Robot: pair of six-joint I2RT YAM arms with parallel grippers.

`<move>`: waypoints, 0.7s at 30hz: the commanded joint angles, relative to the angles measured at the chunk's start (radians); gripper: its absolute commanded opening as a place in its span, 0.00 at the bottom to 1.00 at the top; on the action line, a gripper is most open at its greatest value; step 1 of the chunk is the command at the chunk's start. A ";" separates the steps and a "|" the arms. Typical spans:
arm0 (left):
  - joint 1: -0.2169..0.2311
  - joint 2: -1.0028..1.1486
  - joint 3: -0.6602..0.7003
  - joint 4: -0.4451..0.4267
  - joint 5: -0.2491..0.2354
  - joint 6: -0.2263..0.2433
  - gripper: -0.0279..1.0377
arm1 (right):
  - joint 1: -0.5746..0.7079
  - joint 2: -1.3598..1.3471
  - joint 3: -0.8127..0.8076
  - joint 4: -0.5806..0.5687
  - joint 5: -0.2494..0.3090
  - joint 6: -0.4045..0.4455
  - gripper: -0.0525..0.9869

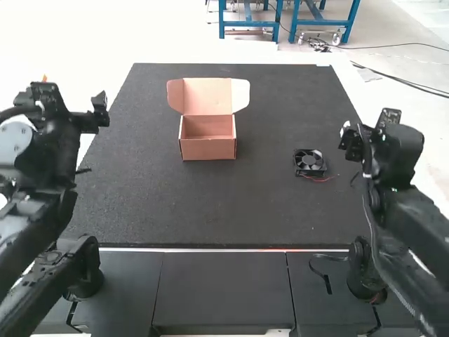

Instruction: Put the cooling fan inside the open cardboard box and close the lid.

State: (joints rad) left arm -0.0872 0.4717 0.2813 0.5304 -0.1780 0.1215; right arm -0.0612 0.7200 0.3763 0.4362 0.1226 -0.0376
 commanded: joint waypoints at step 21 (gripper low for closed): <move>-0.097 0.670 0.410 -0.205 0.187 -0.197 0.93 | -0.066 0.792 0.339 -0.073 -0.270 -0.133 0.93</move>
State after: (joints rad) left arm -0.1791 1.1370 0.6460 0.3199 -0.0238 -0.0525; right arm -0.1165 1.4631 0.6945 0.3546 -0.1532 -0.1207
